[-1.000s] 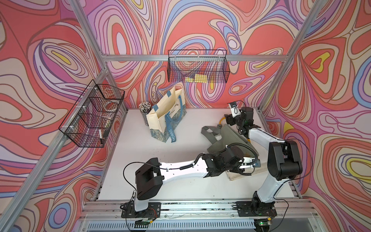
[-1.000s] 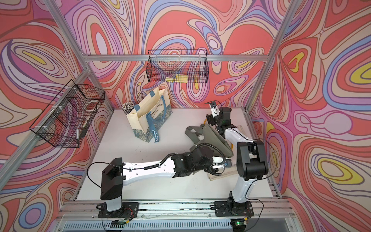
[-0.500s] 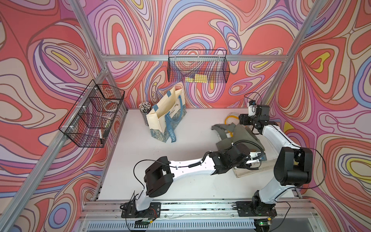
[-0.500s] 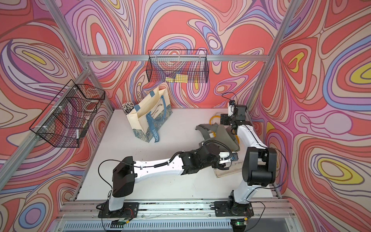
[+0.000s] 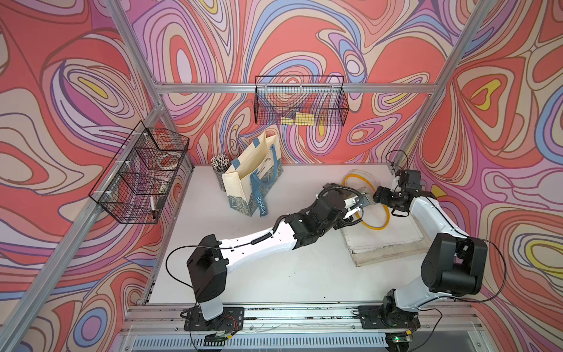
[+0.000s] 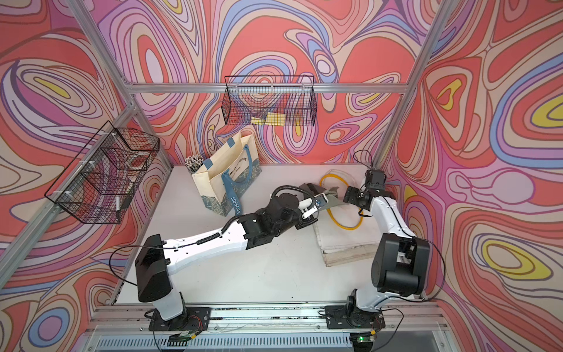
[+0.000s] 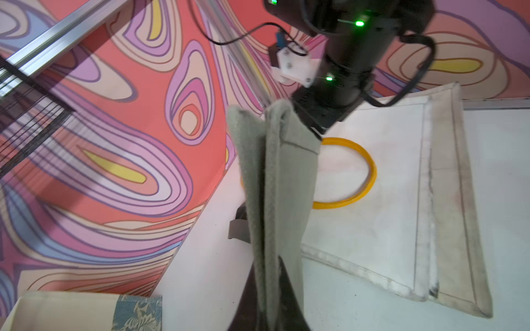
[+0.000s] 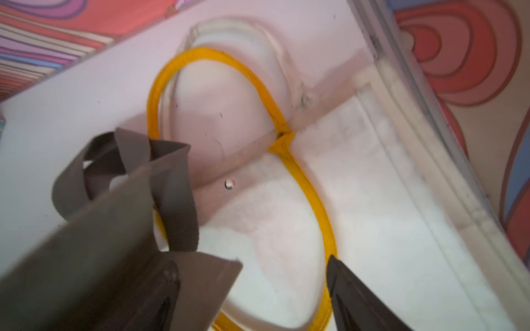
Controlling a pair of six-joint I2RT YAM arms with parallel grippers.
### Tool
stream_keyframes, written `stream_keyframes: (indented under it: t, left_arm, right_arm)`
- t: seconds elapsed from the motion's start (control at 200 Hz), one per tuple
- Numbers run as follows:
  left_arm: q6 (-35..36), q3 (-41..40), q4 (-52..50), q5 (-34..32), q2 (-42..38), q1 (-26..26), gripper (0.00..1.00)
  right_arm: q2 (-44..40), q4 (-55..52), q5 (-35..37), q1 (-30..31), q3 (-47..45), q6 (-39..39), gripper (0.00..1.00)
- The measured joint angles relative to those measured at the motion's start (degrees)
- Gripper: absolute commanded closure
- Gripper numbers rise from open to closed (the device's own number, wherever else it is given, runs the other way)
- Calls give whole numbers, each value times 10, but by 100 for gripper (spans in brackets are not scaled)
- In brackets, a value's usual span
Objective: Put away the canvas bag
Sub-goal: Move the canvas bag to the center of the board.
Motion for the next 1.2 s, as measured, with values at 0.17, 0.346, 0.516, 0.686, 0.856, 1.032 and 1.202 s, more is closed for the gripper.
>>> stream_keyframes:
  t: [0.17,0.346,0.516,0.686,0.856,1.032,1.202]
  left_arm:
    - [-14,-4,0,-22,-12,31,100]
    - [-27,-4,-1,-49,-14,56,100]
    - [-20,6,-2,-62,-23,80,100]
    - [7,49,-9,-67,-20,83,100]
    - [39,89,-7,-67,-14,83,100]
    - [80,120,-8,-67,7,83,100]
    - [115,151,2,-78,51,83,100]
  right_arm:
    - [1,-17,-10,0,-48,2,19]
    - [8,-17,-23,0,-88,12,20]
    - [52,5,-49,2,-91,39,26]
    - [75,36,-40,30,-92,93,28]
    - [93,83,-31,103,-87,169,29]
    - [99,132,-37,159,-90,244,28]
    - [77,144,-48,167,-104,283,25]
